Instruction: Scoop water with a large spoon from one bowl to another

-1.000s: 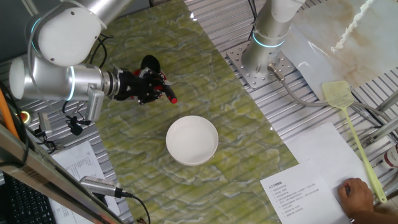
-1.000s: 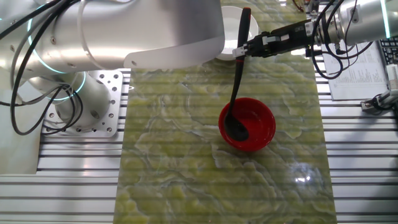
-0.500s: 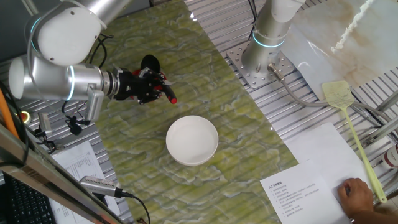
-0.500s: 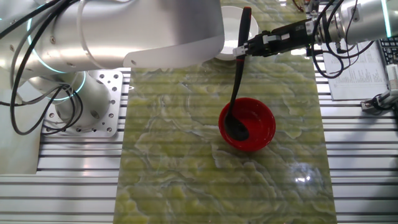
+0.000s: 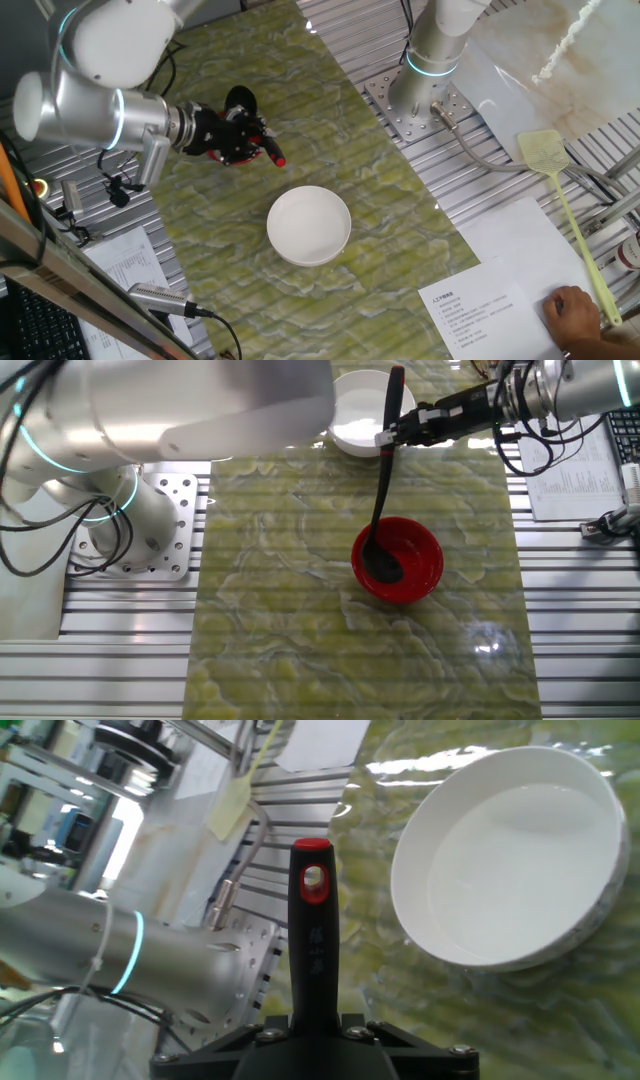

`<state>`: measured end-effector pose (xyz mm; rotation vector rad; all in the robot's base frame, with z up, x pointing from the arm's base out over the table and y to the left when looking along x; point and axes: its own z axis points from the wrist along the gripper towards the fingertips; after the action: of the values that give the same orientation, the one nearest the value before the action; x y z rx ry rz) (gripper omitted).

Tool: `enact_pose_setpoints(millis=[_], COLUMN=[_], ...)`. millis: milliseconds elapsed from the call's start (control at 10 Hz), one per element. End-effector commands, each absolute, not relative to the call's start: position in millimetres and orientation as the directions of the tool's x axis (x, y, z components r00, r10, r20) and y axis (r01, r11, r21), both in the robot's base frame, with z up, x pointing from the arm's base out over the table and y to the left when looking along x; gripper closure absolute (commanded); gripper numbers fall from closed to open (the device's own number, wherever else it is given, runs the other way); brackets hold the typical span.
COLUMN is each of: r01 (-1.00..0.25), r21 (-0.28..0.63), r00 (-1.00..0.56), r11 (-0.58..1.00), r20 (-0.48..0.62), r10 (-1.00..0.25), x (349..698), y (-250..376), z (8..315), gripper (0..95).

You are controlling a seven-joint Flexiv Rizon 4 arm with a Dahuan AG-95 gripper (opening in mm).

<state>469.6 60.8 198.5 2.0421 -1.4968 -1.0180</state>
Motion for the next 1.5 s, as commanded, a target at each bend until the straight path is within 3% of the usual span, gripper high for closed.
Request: enact_pose_setpoints(millis=[100,1500], r01=[-0.667,-0.845], r21=[0.673,0.501], r00=[0.149,0.063], r11=[-0.319,-0.189], r20=[-0.299,-0.257], r10=[-0.942,-0.964], x=[472.3,473.5], y=[62.8,68.3], z=[201.5,206.2], gripper=[95.0,95.0])
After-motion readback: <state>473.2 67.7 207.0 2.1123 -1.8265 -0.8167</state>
